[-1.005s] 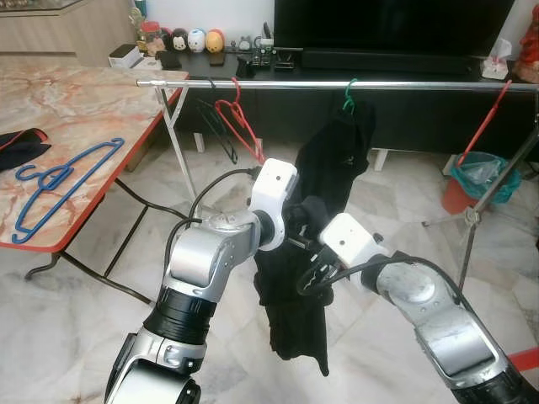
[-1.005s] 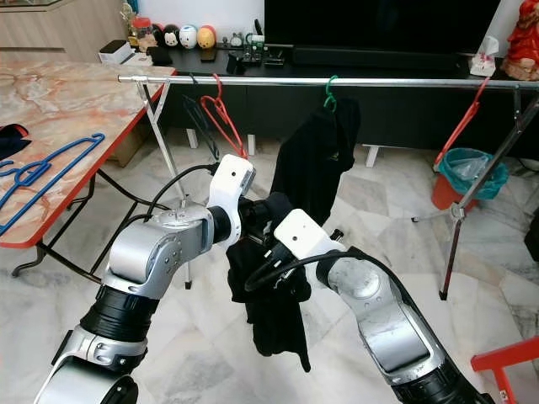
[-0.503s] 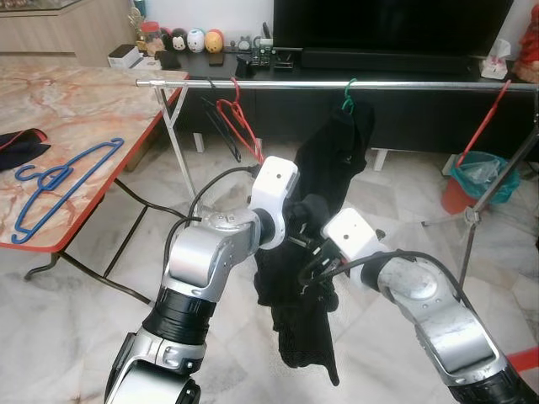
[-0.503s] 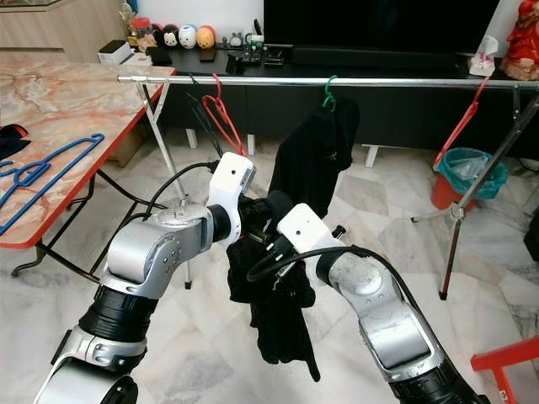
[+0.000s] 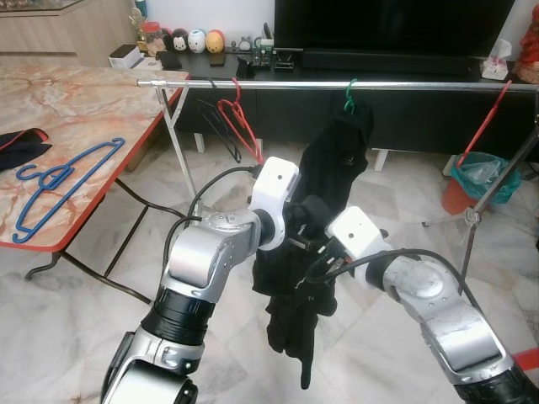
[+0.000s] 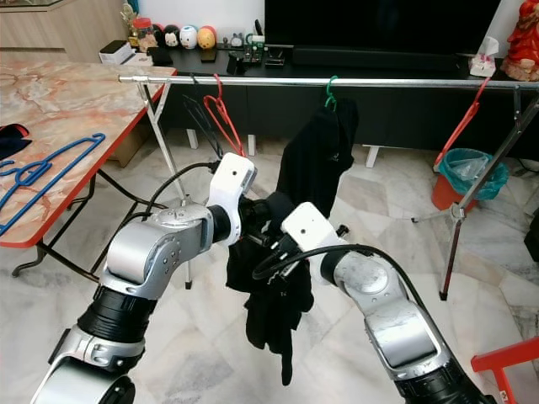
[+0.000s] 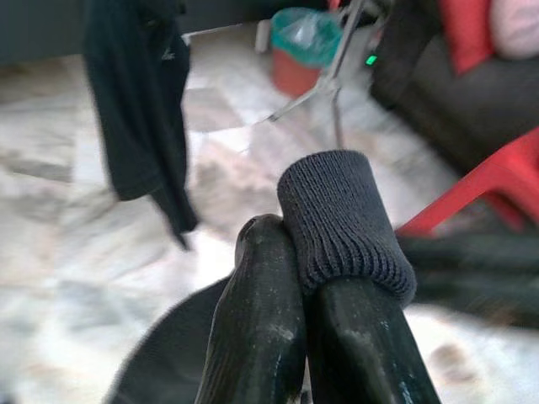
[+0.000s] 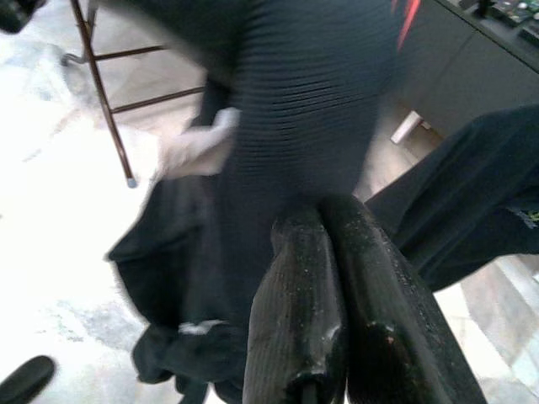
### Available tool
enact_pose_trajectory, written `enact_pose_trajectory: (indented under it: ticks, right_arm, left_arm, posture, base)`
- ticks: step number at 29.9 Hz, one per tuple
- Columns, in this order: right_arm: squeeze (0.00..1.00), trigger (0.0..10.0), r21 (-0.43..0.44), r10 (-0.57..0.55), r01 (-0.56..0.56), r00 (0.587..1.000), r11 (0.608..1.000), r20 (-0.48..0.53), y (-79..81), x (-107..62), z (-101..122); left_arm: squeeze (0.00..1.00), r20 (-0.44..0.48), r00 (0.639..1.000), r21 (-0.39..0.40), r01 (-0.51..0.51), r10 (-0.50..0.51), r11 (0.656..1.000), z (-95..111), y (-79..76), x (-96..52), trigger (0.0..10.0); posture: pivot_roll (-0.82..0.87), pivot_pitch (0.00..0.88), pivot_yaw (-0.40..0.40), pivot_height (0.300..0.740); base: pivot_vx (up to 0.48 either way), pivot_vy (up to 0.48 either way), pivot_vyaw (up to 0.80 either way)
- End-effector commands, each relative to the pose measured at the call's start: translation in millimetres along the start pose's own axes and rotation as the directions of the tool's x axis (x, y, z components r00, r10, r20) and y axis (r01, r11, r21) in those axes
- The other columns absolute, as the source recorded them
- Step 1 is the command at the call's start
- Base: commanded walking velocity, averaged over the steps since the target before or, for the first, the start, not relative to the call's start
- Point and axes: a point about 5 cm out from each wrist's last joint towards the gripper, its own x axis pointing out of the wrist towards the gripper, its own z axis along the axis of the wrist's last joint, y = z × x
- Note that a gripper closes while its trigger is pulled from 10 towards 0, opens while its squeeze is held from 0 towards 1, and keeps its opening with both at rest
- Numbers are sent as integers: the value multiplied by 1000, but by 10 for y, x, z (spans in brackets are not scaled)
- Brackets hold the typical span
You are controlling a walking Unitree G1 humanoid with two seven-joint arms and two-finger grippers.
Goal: Hang hanger
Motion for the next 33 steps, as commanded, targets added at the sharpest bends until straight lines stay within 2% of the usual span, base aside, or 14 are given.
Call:
enact_pose_trajectory:
  ticks: [1,6,12,13,14,18,19,20,23,33]
  right_arm:
    - [0,0,-5,-12,12,1000,1000,0,-51,-26,-10]
    - [0,0,-1,-5,5,1000,1000,3,-48,-34,-7]
    - [0,0,-3,4,-4,1000,1000,3,-38,-32,-13]
    - [0,3804,-4,19,-19,1000,1000,-1,-20,-26,-15]
    - [0,10000,-21,39,-39,999,999,-1,7,-22,-15]
    - [0,10000,-12,46,-46,999,999,4,32,-15,-12]
    - [616,10000,-1,92,-92,996,996,5,90,-21,-5]
    - [1000,10000,-2,116,-116,993,993,2,119,-28,-5]
    - [1000,10000,-18,193,-194,981,981,-4,215,-65,-13]
    - [1000,10000,-34,192,-193,981,981,-38,197,-83,-53]
  left_arm:
    - [0,-24,1000,44,-19,20,999,-68,22,19,10000]
    - [0,-64,997,56,-31,34,998,-200,61,30,10000]
    - [0,-65,997,57,-31,35,998,-216,62,32,10000]
    - [0,-66,997,60,-30,34,998,-222,63,35,10000]
    - [0,-65,997,61,-30,34,998,-224,63,37,10000]
    - [0,-63,997,61,-29,33,998,-219,62,39,10000]
    - [0,-57,998,54,-30,33,998,-207,67,39,10000]
    - [0,-52,998,48,-30,33,998,-200,70,39,10000]
    - [0,-30,998,22,-53,54,998,-162,106,46,10000]
    - [0,12,998,-7,-67,67,998,-37,133,48,10000]
  posture:
    - [-30,9,-2,740]
    - [-30,11,-3,740]
    - [-30,13,-6,740]
    - [-30,13,-6,740]
    - [-30,13,-6,740]
    - [-30,13,-6,740]
    - [-28,14,-6,740]
    - [-28,15,-6,740]
    - [-28,15,-6,740]
    - [-29,10,-5,740]
  base:
    - [0,0,0]
    - [0,0,0]
    - [0,0,0]
    - [0,0,0]
    - [0,0,0]
    - [0,0,0]
    - [0,0,0]
    - [0,0,0]
    - [0,0,0]
    - [0,0,0]
